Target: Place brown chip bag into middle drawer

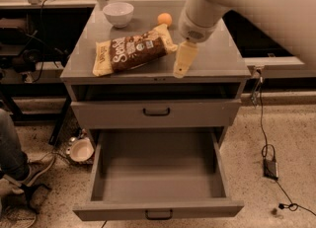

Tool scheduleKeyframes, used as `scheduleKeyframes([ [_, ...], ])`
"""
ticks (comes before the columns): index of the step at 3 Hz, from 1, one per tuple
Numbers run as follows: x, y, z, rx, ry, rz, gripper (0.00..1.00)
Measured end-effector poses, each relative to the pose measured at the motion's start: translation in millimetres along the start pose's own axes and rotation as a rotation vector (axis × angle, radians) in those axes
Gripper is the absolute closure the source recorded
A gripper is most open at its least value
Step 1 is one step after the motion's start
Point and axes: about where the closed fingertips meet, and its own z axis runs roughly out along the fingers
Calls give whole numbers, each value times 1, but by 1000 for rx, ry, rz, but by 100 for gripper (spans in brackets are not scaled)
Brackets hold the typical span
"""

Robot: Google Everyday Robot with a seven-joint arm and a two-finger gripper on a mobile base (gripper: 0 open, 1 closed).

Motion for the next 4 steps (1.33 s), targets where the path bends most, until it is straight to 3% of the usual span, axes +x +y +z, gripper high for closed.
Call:
scheduleKeyframes([
  [1, -27, -21, 23, 45, -8, -61, 0],
  [2, -59, -31, 54, 32, -12, -132, 0],
  [3, -77, -32, 68, 12, -28, -167, 0],
  [4, -96, -24, 79, -24, -70, -214, 26],
])
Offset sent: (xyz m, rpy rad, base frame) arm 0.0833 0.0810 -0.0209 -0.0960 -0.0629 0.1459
